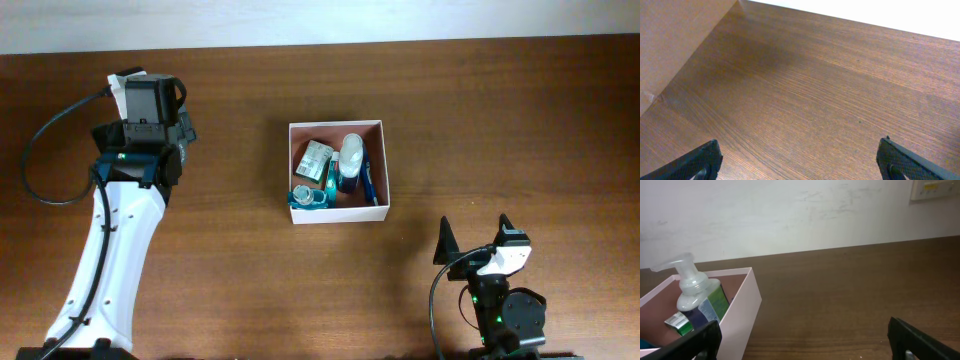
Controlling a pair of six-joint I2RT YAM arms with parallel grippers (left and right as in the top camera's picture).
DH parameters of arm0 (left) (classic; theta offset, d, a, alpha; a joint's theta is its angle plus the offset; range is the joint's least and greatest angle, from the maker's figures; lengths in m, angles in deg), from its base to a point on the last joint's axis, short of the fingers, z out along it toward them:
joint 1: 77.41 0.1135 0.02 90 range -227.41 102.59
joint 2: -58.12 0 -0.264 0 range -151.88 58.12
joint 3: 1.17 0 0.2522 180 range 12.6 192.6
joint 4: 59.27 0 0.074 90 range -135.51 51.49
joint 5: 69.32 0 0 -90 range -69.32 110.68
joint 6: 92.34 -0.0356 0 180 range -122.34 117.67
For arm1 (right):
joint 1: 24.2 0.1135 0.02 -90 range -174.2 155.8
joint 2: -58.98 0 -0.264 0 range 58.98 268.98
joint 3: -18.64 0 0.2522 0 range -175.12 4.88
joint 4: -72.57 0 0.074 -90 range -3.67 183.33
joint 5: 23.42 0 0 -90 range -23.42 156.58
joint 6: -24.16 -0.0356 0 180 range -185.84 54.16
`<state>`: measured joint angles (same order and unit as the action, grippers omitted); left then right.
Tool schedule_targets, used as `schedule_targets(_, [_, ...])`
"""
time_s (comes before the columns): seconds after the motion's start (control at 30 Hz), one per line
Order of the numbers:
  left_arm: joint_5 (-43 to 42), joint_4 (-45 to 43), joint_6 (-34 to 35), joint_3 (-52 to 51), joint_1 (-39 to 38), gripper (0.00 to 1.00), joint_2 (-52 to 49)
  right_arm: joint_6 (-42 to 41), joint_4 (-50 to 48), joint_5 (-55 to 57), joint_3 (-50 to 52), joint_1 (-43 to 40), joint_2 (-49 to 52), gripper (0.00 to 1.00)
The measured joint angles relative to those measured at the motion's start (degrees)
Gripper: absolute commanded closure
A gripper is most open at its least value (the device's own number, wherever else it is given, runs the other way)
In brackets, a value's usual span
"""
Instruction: Pack container
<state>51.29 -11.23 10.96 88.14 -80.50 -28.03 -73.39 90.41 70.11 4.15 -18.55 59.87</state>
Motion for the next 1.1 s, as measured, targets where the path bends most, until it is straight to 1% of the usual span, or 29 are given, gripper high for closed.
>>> schedule_targets(0.53, [0.00,0.00,0.00,-0.04,0.00,0.01,0.02,0.04,0.00,0.00,0.00,0.00,0.02,0.01])
schedule_targets(0.67, [0.02,-0.13,0.00,-3.08,0.00,0.01,1.36,0.02,0.00,0.00,0.00,0.00,0.02,0.01])
schedule_targets(0.8, [0.04,-0.48,0.00,-11.23,0.00,0.01,5.40,0.04,0.02,-0.02,0.00,0.00,0.02,0.01])
schedule_targets(0.93, [0.24,-1.29,-0.02,-22.14,0.00,0.01,11.41,0.00,0.02,-0.02,0.00,0.00,0.00,0.01])
schedule_targets(1.0, [0.28,-4.33,0.00,-28.39,0.00,0.00,15.02,0.04,0.02,-0.02,0.00,0.00,0.02,0.01])
schedule_targets(1.03, [0.31,-7.13,0.00,-33.48,0.00,0.01,18.27,0.04,0.02,-0.04,0.00,0.00,0.02,0.01])
schedule_targets(1.1, [0.26,-13.97,-0.02,-39.43,0.00,0.01,22.23,0.04,0.07,-0.04,0.00,0.00,-0.02,0.01])
